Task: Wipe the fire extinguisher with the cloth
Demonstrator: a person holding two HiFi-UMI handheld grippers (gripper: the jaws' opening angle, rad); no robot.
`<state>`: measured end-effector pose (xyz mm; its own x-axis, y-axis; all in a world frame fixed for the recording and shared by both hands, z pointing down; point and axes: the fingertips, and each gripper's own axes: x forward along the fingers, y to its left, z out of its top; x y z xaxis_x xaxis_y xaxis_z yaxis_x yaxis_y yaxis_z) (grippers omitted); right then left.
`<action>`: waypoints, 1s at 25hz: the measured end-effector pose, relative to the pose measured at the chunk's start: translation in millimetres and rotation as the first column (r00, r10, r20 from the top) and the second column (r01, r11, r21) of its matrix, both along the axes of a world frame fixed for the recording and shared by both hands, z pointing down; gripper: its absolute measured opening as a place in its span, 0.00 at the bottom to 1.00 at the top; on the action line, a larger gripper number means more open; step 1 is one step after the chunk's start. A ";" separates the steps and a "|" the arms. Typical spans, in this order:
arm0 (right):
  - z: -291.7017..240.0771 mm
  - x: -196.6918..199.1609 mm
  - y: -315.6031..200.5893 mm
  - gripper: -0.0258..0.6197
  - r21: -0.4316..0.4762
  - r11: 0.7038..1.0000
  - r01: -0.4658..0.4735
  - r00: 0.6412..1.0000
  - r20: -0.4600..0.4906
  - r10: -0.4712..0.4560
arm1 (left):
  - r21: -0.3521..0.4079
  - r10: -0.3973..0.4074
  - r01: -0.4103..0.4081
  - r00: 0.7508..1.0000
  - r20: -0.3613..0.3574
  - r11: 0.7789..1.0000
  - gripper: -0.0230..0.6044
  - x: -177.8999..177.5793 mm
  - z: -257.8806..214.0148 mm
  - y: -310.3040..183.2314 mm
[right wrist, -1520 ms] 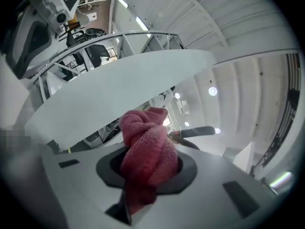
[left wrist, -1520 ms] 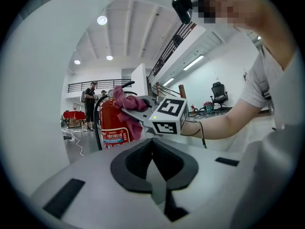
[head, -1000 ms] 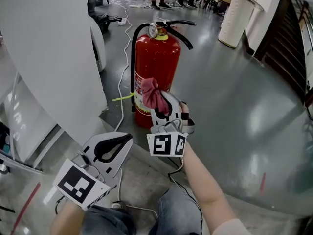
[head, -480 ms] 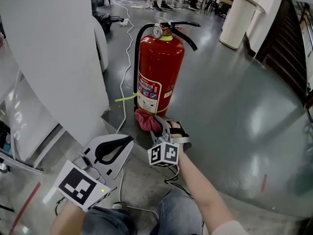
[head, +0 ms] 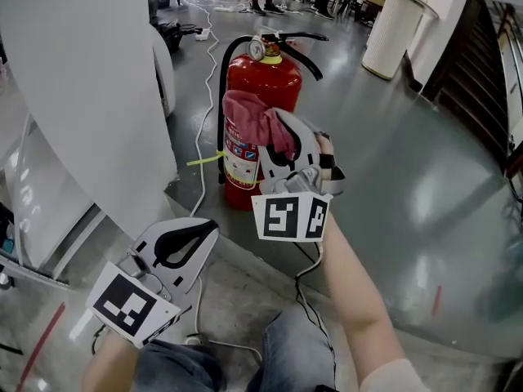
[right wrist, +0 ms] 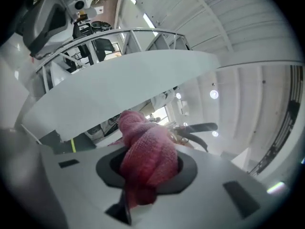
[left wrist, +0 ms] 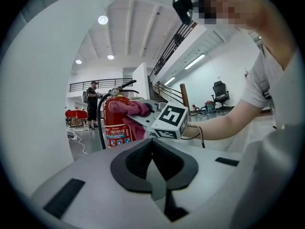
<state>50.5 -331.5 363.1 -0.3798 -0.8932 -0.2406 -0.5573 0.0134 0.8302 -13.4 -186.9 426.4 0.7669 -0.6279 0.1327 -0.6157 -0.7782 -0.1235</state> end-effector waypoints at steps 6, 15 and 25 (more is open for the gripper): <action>65.2 -6.1 1.0 0.20 -0.082 0.997 0.000 0.999 -0.050 -0.005 | 0.000 0.007 -0.007 1.000 0.005 1.000 0.05 2.1 -0.3 3.6; 172.2 -12.6 -1.1 0.20 -0.253 0.967 -0.030 0.994 -0.106 0.003 | -0.029 -0.007 0.008 1.000 0.022 1.000 0.05 -5.3 10.4 3.7; 105.7 -2.4 0.0 0.20 -0.277 0.961 0.001 0.999 0.045 0.012 | -0.039 0.003 -0.004 1.000 -0.009 0.999 0.05 -16.0 10.7 -21.4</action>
